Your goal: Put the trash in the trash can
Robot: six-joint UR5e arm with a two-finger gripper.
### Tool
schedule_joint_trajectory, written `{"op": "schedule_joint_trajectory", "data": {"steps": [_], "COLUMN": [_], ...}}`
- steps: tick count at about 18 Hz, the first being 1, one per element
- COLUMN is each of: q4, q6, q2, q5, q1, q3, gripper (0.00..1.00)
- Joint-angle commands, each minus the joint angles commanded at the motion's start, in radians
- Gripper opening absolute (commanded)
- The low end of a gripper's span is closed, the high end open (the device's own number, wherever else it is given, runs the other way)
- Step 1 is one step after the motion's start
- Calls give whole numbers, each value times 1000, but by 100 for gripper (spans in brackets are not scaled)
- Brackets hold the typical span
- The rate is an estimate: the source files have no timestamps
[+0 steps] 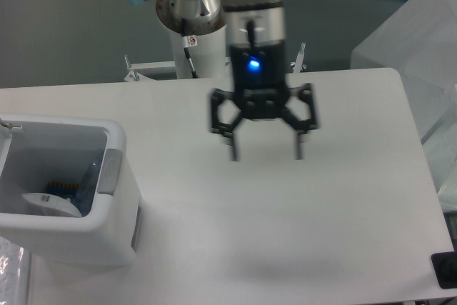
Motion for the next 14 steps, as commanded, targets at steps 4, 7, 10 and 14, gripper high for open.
{"op": "schedule_joint_trajectory", "data": {"steps": [4, 7, 10, 14], "q4": [-58, -136, -156, -153], "q6": [236, 356, 381, 379], "q2": [11, 35, 46, 55], "q5": [5, 5, 5, -3], "q1": [51, 83, 109, 121], "q3": [-9, -9, 0, -5], "gripper": [100, 100, 100, 100]}}
